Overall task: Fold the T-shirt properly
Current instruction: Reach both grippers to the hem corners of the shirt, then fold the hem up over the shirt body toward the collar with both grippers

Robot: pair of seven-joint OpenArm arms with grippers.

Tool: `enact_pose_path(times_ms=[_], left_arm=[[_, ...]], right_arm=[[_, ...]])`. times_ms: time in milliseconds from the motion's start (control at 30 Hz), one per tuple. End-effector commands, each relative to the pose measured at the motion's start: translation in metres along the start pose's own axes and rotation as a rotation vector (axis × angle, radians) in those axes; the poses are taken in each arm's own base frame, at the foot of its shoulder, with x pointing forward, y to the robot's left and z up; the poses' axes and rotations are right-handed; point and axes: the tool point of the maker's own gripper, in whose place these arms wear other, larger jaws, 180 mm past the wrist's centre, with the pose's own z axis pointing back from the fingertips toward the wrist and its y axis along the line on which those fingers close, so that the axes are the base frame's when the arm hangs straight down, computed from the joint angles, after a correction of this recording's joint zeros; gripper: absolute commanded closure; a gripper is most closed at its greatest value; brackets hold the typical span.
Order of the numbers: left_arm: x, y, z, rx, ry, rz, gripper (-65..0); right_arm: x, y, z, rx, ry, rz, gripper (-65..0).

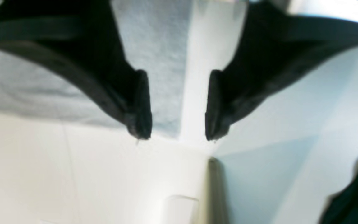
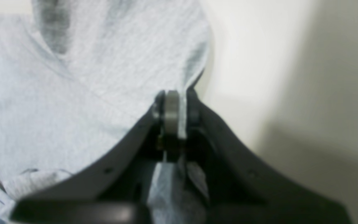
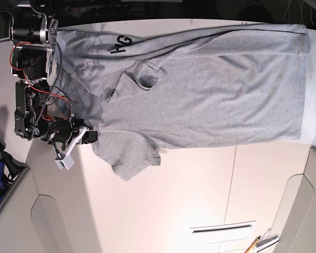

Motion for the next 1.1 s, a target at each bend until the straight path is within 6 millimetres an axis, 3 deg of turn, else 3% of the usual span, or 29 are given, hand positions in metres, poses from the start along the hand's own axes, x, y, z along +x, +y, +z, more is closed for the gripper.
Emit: enact_pose_path(times_ms=[0,100,200,333,467,767,833,933,967,1067], left_arm=[[0.020,0.004,-0.008,0.000,-0.042,-0.002,-34.3],[0.005,0.006,-0.043,0.002,0.023,0.056,-34.5],[-0.023,0.004,-0.074,-0.007,0.107,0.142,-34.5],[-0.057,-0.001,-0.103,-0.006,0.205,0.243,-34.4],[-0.069,-0.013,-0.115,-0.040,0.243,0.281,-34.4],[-0.080,-0.038,-0.123,-0.081,0.255,0.311,-33.9],[-0.076,-0.036,-0.123,-0.078,0.235,0.310,-24.4],[-0.067,-0.030,-0.124,-0.066,0.194,0.305,-3.0],[-0.063,-0.029,-0.124,-0.065,0.180,0.302,0.0],[-0.047,-0.031,-0.123,-0.090,0.138,0.285,0.0]], right_arm=[[-0.002,-0.010,0.004,-0.048,0.037,0.017,0.0],[-0.002,-0.010,0.004,-0.048,0.036,0.017,0.0],[-0.004,-0.010,0.004,-0.047,0.039,0.016,0.0],[-0.003,-0.010,0.004,-0.047,0.038,0.016,0.0],[-0.004,-0.010,0.004,-0.047,0.039,0.016,0.0],[-0.004,-0.010,0.004,-0.047,0.039,0.015,0.0],[-0.003,-0.010,0.004,-0.047,0.038,0.015,0.0],[-0.003,-0.010,0.004,-0.045,0.036,0.011,0.0],[-0.002,-0.009,0.004,-0.042,0.032,0.010,0.0],[0.007,-0.005,0.007,-0.026,-0.004,0.010,0.0]])
